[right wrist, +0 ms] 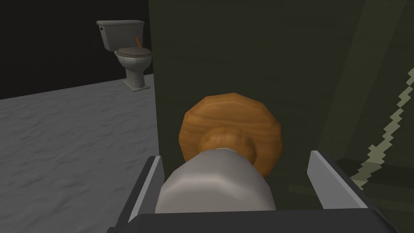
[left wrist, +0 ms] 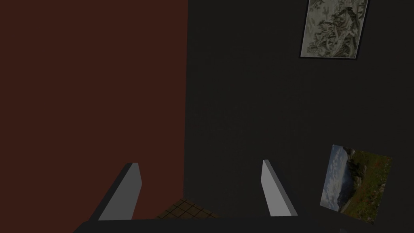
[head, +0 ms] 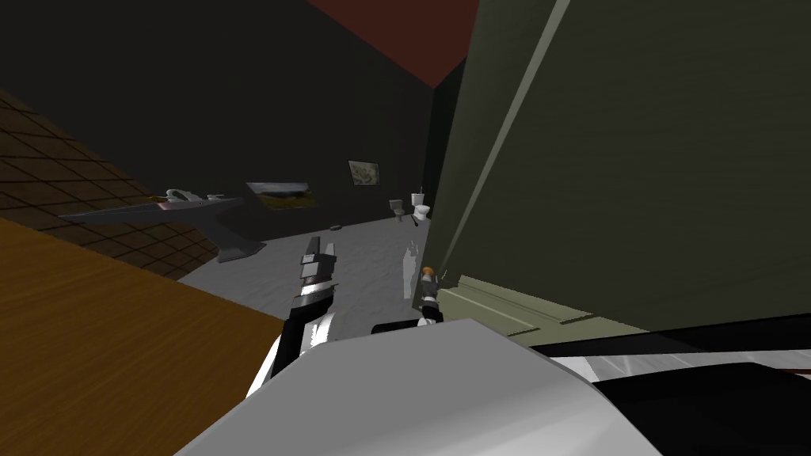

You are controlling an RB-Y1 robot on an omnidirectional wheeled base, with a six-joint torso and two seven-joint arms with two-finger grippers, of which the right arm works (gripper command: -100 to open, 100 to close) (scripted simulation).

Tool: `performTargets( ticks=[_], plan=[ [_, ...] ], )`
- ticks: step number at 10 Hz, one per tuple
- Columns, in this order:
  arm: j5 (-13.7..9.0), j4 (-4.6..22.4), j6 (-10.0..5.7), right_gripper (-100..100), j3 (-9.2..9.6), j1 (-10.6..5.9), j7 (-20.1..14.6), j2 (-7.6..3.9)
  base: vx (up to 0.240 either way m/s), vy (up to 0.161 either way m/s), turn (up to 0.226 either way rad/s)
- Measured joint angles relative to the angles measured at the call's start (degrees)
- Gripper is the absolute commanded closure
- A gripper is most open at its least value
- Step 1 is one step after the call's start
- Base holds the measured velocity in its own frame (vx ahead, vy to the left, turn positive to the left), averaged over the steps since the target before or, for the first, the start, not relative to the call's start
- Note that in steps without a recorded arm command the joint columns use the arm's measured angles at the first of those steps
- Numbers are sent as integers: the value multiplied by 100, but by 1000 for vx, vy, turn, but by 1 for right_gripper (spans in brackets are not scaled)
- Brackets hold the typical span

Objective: Push the door open

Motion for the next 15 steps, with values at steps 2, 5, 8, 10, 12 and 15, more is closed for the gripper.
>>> performTargets(
  ticks=[2, 5, 8, 10, 12, 15],
  plan=[
    [-32, 8, -33, 100, -28, -20, -15, -18, 75, 3, -22],
    [-110, 299, -188, 100, -118, -149, -102, 28, 91, 1, -23],
    [-186, 77, -189, 100, -185, -8, 57, 77, 112, 1, -33],
    [-222, 106, -243, 100, -236, -24, 20, 51, 91, 8, -52],
    [-283, 36, -297, 100, -293, 67, 41, 99, 118, 27, -55],
    [-397, 181, -469, 100, -443, 46, 21, 240, 155, 64, -62]
  ],
)
